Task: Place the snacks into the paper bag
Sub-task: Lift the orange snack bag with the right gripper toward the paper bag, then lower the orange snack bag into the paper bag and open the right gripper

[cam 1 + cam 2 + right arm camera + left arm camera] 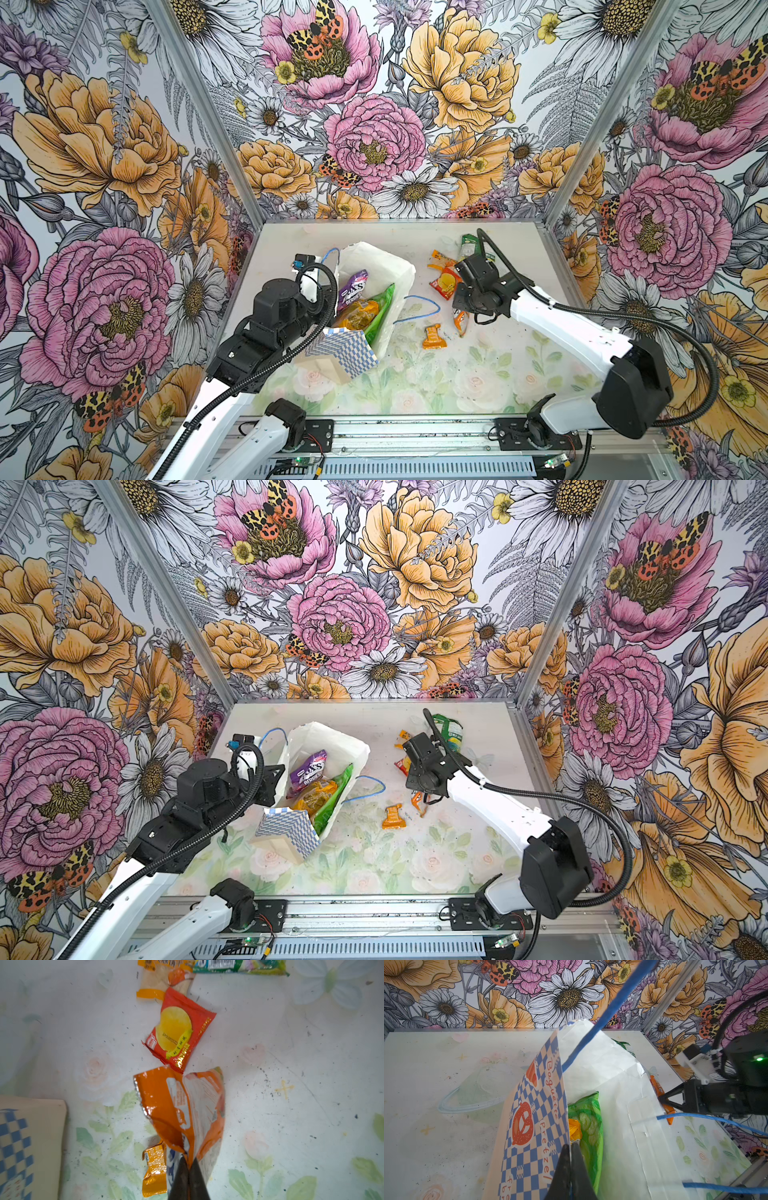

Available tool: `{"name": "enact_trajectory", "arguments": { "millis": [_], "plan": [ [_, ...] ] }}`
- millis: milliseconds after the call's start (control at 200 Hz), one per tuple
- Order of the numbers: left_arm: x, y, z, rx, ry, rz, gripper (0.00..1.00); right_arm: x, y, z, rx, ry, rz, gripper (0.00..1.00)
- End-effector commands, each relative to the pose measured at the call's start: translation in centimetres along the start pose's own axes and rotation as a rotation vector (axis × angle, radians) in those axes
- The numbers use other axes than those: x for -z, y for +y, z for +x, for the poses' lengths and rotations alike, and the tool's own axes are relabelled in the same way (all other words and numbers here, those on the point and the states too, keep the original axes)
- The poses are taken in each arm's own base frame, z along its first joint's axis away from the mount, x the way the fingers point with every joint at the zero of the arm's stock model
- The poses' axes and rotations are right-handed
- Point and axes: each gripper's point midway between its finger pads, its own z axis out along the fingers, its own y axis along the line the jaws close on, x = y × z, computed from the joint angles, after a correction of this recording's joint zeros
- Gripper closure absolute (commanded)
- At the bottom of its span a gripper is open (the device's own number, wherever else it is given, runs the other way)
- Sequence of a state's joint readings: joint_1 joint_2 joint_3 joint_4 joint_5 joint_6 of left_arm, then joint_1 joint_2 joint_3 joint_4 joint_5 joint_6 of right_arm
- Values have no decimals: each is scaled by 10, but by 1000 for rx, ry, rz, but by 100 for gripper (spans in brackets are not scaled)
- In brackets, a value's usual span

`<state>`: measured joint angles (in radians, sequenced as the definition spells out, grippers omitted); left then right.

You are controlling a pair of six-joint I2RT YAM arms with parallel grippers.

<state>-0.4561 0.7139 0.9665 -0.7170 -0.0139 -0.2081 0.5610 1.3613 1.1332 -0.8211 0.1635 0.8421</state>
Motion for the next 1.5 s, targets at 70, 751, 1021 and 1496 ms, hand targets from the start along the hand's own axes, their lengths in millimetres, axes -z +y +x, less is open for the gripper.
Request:
{"name": "enact_trajectory", "arguments": {
  "millis": [70,751,1021,1496],
  "plan": [
    [6,-4,-16,-25,-78,14,100,51,16,-28,-87,-136,-155,100],
    [7,-4,-17,-22,-81,19,100,221,92,-100,-128,-421,-585,100],
    [7,-2,-18,-21,-84,14,100,272,152,-105,-86,-459,-764,100],
    [9,-2,-19,-21,-91,10,100,255,267,-40,11,-301,-945,100]
  ]
}}
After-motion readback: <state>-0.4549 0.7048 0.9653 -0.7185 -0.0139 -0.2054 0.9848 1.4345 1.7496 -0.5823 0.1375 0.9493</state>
